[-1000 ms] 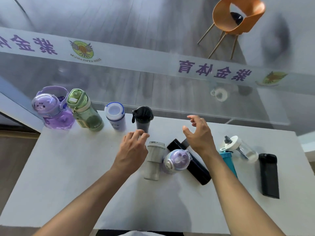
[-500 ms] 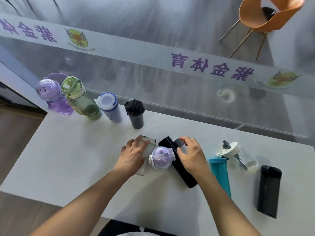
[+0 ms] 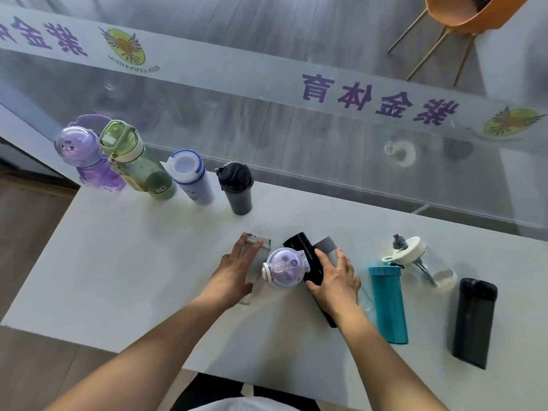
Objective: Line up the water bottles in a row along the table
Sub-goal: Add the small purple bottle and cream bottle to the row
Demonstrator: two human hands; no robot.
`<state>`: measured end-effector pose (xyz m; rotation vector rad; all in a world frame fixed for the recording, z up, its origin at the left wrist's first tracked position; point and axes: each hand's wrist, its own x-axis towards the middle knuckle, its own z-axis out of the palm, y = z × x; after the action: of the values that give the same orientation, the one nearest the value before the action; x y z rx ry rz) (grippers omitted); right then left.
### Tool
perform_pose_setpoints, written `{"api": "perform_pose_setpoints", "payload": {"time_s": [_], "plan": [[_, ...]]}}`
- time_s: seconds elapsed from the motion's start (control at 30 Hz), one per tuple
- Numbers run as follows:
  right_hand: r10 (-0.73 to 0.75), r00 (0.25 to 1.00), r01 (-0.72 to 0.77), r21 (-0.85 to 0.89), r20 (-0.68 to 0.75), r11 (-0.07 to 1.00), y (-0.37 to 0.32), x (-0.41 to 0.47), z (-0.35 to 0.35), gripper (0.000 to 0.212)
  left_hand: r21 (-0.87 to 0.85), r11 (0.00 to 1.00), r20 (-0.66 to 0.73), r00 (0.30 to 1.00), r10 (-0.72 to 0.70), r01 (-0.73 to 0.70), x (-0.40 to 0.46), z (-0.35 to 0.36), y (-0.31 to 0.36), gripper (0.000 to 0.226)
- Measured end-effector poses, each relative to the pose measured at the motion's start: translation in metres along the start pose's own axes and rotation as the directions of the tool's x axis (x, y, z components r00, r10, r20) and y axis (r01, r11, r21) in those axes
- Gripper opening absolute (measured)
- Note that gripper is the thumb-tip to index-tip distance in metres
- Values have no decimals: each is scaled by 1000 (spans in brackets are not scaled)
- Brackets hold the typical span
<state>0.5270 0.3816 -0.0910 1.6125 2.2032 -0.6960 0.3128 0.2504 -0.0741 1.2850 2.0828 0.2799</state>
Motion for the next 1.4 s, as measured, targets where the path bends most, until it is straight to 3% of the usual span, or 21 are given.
{"api": "perform_pose_setpoints", "payload": {"time_s": [0.27,0.47,0.53,0.63,0.73,0.97,1.4], "plan": [[105,994,-104,33,-42,994,13,-34,22,82,-16,1000,-1,1000,-4,4,-26,9,-12,109],[89,996,-89,63,-4,994,9,-42,7,82,-25,1000,1,1000,-10,10,-30,8,-10,109],[26,997,-20,90,-66,996,3,-47,-9,83,-25,1000,-2,1000,-3,3,-30,8,-10,108],[-219,954,260,204,-204,944,-14,-59,-38,96,-30,1000,-2,1000,-3,3,-31,8,-10,108],[-397,893,439,216,-210,872,-40,-63,-56,110,-35,999,-6,1000,-3,3,-31,8,-10,109],[-437,875,480,256,-210,839,-71,-40,-51,73,-56,998,1,1000,-30,30,-32,8,-14,109],[-346,864,466,321,-367,825,-102,14,-89,64,-80,996,-16,999,-49,48,-34,8,-13,111]]}}
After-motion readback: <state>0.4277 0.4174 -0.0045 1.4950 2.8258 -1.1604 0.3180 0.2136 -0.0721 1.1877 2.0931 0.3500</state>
